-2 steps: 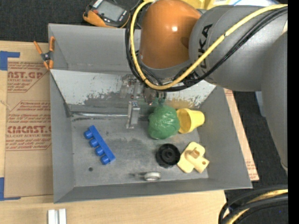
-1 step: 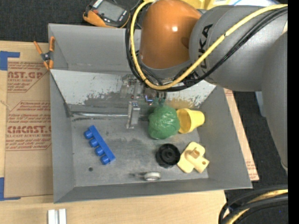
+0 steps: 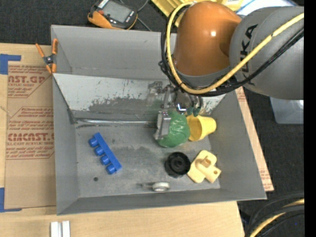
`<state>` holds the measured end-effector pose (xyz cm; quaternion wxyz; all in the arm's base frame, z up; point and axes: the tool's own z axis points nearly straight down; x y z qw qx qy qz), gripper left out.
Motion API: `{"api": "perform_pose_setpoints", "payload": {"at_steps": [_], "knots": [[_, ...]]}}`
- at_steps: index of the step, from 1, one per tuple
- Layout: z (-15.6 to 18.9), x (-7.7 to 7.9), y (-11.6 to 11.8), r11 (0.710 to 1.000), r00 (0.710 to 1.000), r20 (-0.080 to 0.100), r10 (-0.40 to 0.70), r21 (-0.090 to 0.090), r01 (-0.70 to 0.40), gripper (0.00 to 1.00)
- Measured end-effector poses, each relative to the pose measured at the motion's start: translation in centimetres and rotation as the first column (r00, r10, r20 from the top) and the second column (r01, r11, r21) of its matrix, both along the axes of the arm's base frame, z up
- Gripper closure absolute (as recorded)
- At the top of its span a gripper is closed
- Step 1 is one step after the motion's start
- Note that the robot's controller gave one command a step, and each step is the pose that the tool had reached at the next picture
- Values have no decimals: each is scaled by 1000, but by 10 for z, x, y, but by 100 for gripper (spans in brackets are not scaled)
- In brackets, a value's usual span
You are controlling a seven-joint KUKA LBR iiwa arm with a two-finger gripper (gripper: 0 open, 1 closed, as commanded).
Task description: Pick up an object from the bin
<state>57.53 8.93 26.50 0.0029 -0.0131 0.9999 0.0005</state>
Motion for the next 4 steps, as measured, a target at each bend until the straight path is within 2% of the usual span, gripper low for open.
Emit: {"api": "perform_pose_setpoints", "payload": {"at_steps": [1, 2, 3, 4], "knots": [[18, 15, 15, 1000, 1000, 1, 21, 4, -21, 0], [63, -18, 5, 1000, 1000, 3, 31, 2, -31, 0], [46, 8, 33, 999, 999, -3, 36, 3, -36, 0], [43, 6, 2, 995, 995, 4, -99, 3, 99, 0]]}}
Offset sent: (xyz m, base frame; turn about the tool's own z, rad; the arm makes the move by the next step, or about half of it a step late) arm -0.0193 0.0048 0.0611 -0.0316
